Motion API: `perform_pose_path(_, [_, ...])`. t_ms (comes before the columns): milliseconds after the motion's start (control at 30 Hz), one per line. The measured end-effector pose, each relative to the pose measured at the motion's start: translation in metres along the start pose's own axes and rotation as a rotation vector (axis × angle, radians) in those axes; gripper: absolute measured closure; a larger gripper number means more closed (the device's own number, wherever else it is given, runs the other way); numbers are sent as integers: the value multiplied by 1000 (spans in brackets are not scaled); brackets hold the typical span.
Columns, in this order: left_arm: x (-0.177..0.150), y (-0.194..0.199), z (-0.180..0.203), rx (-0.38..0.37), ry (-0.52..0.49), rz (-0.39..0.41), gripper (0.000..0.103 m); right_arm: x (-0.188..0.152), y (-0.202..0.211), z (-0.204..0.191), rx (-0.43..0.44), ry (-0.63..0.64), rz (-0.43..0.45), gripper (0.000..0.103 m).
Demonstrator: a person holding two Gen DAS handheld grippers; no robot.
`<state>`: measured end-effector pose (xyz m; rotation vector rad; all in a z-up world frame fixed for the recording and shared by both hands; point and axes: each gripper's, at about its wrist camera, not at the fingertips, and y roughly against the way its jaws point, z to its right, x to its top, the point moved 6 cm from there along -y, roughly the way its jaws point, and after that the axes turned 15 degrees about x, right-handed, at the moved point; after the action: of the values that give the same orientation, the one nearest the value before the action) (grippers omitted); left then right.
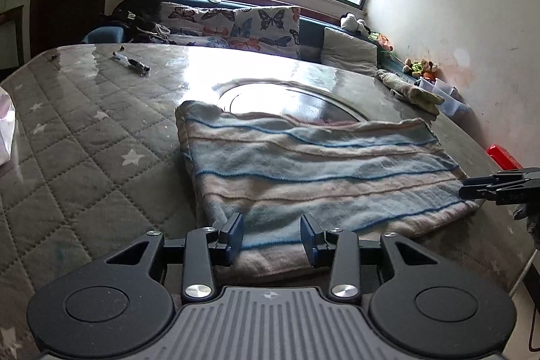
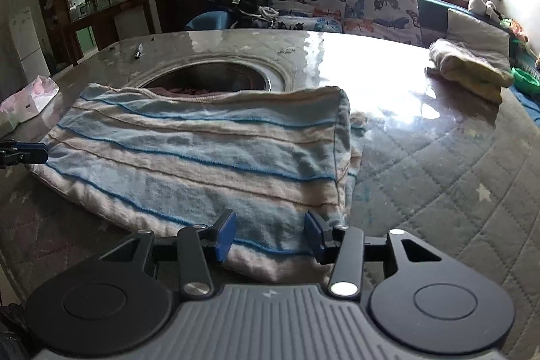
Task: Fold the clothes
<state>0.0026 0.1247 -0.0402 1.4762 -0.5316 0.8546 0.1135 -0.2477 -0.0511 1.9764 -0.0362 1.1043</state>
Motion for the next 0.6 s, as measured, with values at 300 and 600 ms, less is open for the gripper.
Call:
perform_pose_path(300, [5, -6, -1, 12, -12, -9, 62, 7, -4, 5, 7, -4, 5, 57])
perform_pose_path(600, [38, -36, -5, 70, -24, -14, 60, 49, -25, 19, -1, -4, 47, 57])
